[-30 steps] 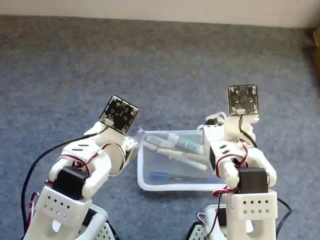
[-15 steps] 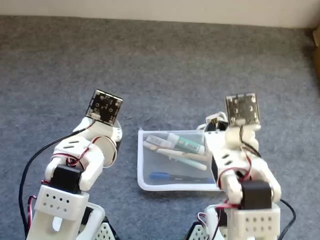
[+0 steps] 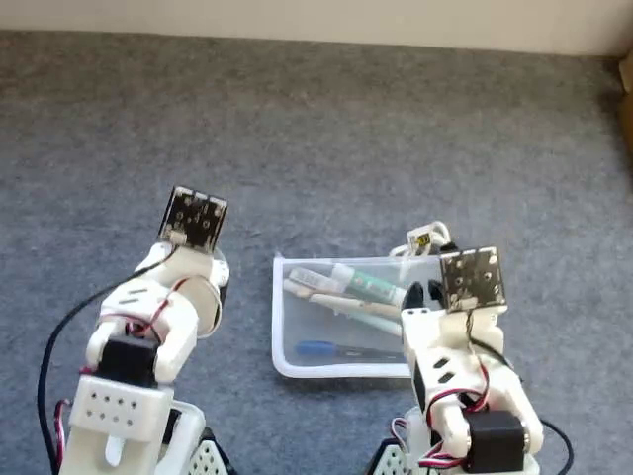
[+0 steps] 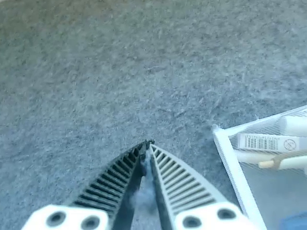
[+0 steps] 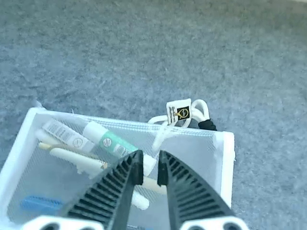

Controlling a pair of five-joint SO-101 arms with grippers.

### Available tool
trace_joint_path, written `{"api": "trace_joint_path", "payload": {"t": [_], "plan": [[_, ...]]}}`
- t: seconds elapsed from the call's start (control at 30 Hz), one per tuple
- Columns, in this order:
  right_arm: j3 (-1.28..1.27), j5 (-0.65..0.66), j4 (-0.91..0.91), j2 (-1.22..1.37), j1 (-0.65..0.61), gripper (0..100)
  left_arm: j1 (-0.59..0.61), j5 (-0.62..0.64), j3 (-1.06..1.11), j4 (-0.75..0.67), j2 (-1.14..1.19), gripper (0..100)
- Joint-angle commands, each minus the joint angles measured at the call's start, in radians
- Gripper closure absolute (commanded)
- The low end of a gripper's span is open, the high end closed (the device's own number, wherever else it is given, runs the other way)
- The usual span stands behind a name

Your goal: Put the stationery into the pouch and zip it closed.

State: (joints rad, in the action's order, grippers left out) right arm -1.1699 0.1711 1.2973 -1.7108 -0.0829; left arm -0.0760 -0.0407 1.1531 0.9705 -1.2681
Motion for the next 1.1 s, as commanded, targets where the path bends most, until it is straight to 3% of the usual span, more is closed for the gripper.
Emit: {"api": "trace_joint_path", "payload": {"t": [0.0,0.17,0.3,0.57,0.93,1.07], "plan": [[-0.058,0.014,0.001,-0.133,0.022,94.7,0.012,0.005,0.068,-0.023,-0.168,99],[-0.111,0.014,0.004,-0.113,0.033,94.7,0.019,0.005,0.219,-0.017,-0.427,99],[-0.185,0.012,0.008,-0.113,0.033,94.7,0.096,0.006,0.315,-0.017,-0.582,99],[-0.377,0.008,0.008,-0.113,0.033,94.7,0.246,0.005,0.421,-0.017,-0.545,99],[-0.588,0.006,-0.056,-0.113,0.033,95.0,0.252,0.005,0.542,-0.011,-0.542,99],[-0.607,0.005,-0.076,-0.111,0.033,95.0,0.245,0.005,0.542,0.121,-0.542,99]]}}
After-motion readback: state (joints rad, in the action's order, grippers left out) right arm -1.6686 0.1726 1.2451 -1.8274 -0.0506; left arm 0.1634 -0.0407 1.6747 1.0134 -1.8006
